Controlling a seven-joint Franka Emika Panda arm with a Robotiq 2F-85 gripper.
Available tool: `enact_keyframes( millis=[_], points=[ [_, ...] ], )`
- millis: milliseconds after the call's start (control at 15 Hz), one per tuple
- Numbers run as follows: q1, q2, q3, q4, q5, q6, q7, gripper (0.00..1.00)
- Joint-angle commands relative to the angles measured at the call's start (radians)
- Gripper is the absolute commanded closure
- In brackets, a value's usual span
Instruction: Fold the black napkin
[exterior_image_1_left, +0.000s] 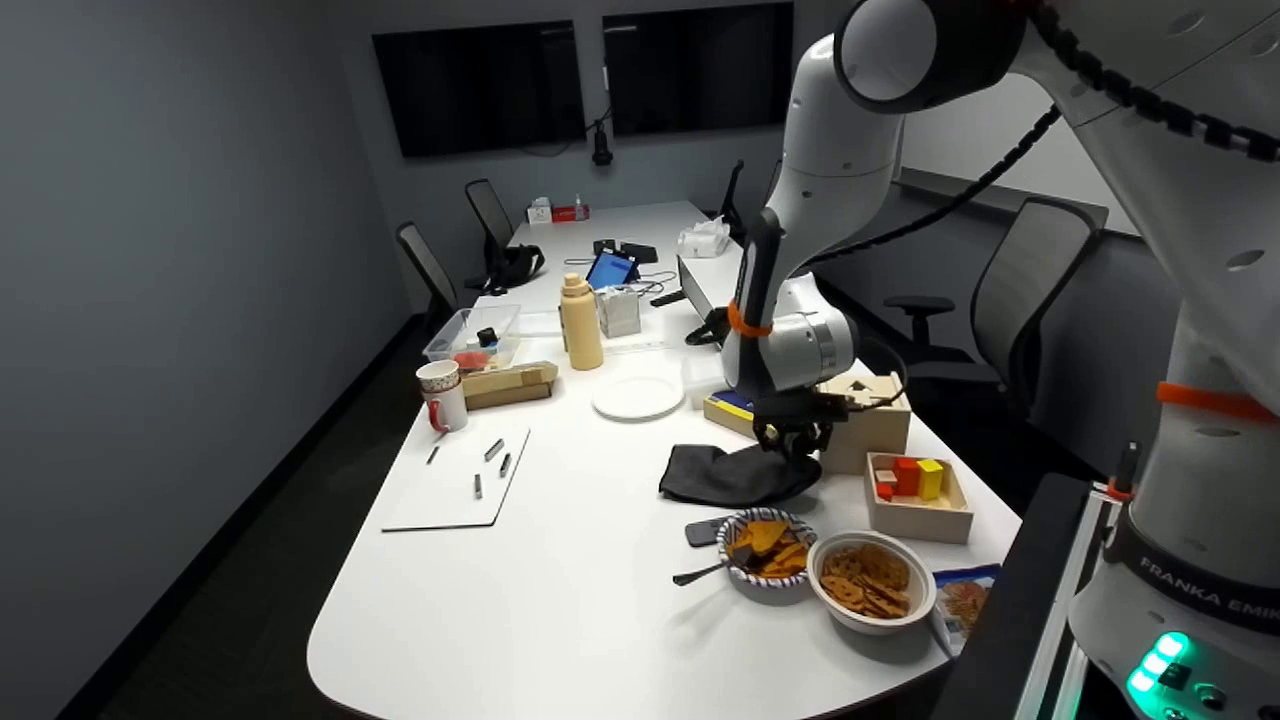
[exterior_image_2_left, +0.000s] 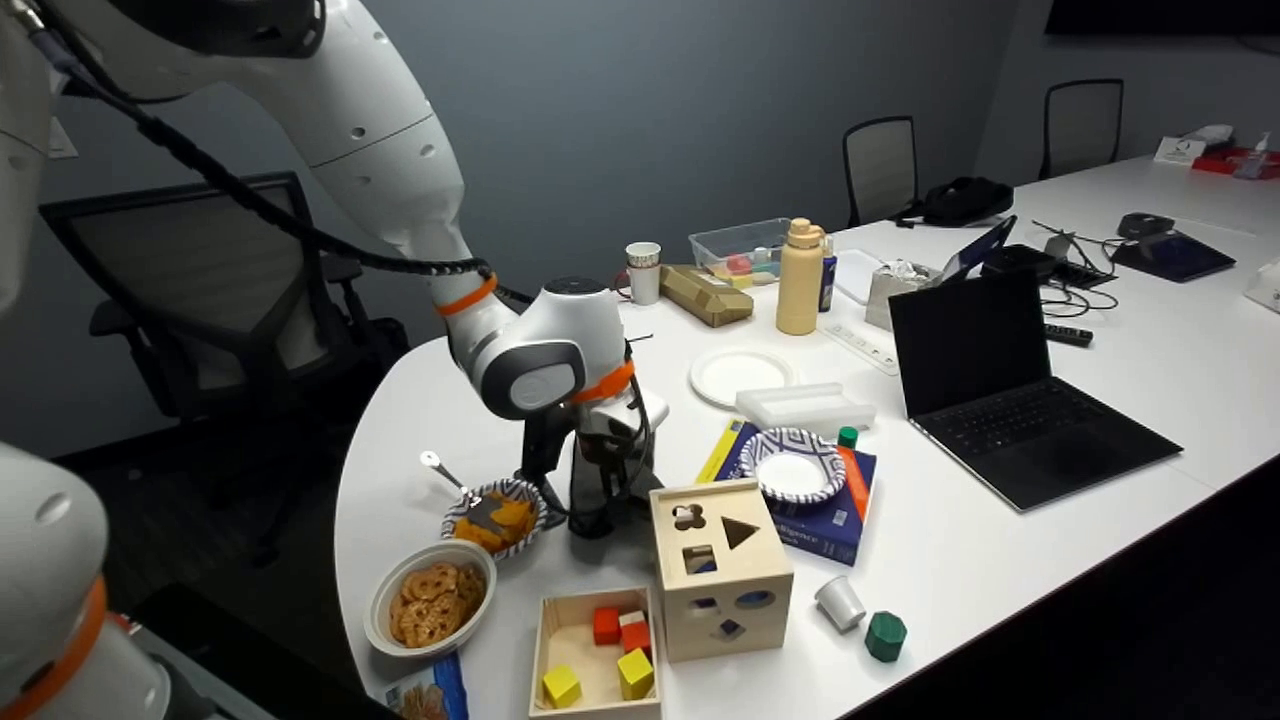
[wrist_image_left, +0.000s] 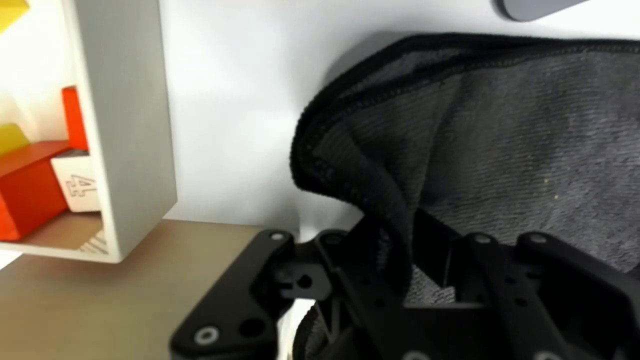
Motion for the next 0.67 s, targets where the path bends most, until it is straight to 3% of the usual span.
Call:
enact_keyframes(
  millis=[0, 133, 267, 600],
  points=[
    [0.181, 0.012, -0.160, 0.035, -0.255, -0.128, 0.228, 0.97],
    [0.208, 0.017, -0.178, 0.093, -0.369, -0.222, 0.297, 0.97],
    [0.195, 0.005, -0.149, 0.142, -0.458, -0.288, 0.339, 0.97],
    [0.095, 0.000, -0.043, 0.252, -0.568, -0.343, 0.349, 0.97]
  ],
)
